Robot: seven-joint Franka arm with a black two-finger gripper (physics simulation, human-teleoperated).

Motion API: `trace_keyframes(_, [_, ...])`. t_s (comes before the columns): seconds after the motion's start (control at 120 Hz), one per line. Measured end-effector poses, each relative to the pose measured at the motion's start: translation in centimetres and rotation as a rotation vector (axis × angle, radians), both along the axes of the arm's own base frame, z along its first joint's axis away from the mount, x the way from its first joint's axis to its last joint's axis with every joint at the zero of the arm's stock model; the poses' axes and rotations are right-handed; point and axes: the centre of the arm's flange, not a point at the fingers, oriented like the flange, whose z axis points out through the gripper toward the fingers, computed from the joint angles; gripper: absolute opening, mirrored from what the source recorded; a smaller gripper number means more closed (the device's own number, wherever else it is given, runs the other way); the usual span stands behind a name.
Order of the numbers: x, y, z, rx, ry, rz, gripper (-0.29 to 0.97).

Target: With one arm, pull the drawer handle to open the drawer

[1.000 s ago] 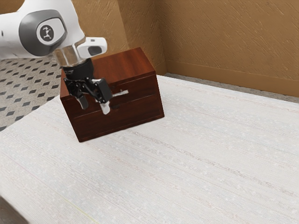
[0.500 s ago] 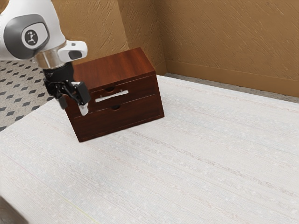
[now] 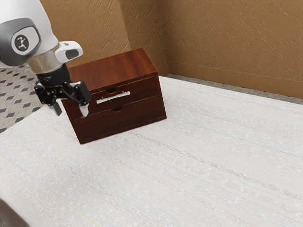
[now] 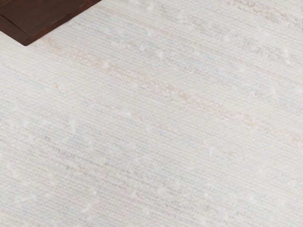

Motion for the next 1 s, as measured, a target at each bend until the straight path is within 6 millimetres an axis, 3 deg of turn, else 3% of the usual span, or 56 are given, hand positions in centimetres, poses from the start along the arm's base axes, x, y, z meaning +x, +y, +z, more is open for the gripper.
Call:
trace_keyframes(0.142, [-0.4,1.8,-1.3,0.017,-0.035,0.205,0.65])
trace_keyframes(0.2, [-0.7,2.2,-0.9,0.017,-0.060,0.277,0.65])
trace_keyframes(0.308, [-3.5,4.4,0.1,-0.014,-0.105,0.480,0.65])
trace_keyframes(0.408, [-4.5,4.4,-0.1,-0.028,-0.117,0.616,0.63])
trace_keyframes(0.525, [-4.0,3.0,-0.3,-0.053,-0.128,0.806,0.62])
trace_keyframes(0.683, [-4.3,3.4,-0.3,-0.086,-0.129,1.115,0.64])
trace_keyframes(0.817, [-3.8,1.7,-0.2,-0.097,-0.133,1.275,0.63])
trace_keyframes(1.0, [-3.4,1.2,-0.3,-0.123,-0.155,1.473,0.62])
